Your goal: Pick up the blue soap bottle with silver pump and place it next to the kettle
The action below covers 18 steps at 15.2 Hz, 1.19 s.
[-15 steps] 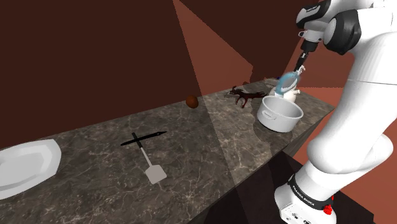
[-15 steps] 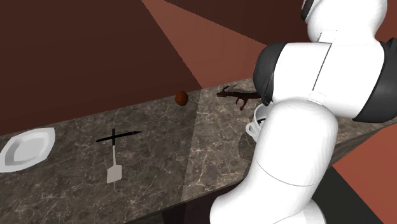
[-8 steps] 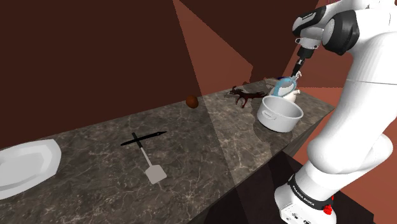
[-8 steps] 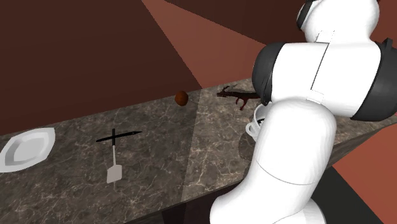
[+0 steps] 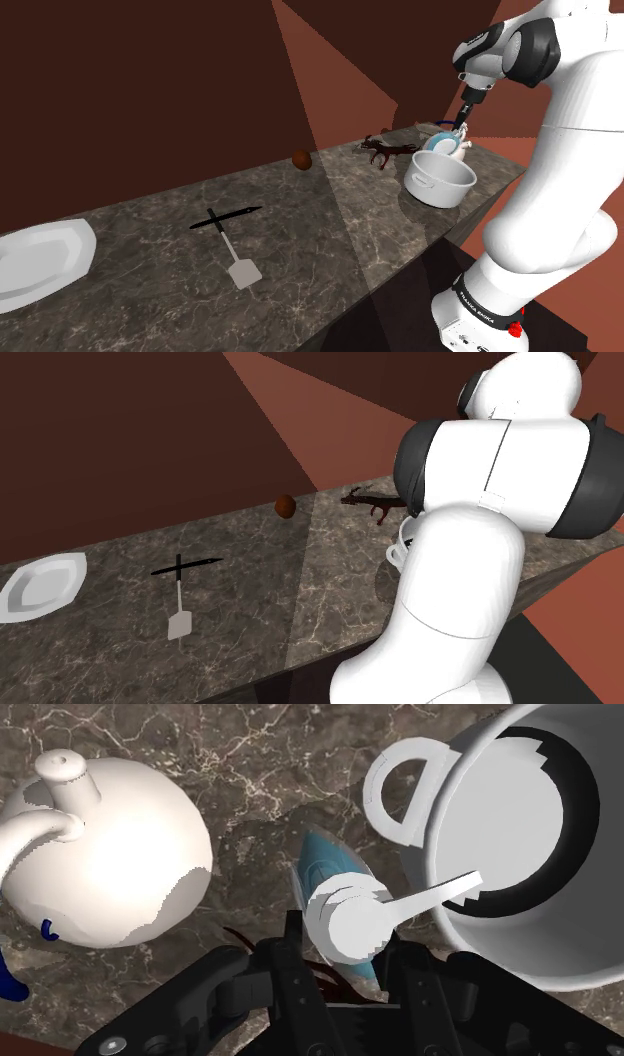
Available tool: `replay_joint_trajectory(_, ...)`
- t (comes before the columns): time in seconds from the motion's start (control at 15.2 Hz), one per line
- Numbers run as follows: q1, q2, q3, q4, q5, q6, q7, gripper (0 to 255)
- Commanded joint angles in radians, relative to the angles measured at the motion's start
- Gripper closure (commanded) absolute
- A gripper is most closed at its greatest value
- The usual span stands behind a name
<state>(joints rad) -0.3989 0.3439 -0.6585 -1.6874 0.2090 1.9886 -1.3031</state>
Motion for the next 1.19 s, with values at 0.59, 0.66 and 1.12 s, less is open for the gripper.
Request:
replay_joint_trajectory(0.59, -0.003, 0.009, 0.003, -0.006, 0.006, 0.014, -0.003, 0)
replay_joint_trajectory(0.66, -0.003, 0.009, 0.003, -0.006, 0.006, 0.014, -0.003, 0)
replay_joint_trajectory(1.12, 0.002, -0.026, -0.009, 0.08, -0.021, -0.099, 0.015, 0)
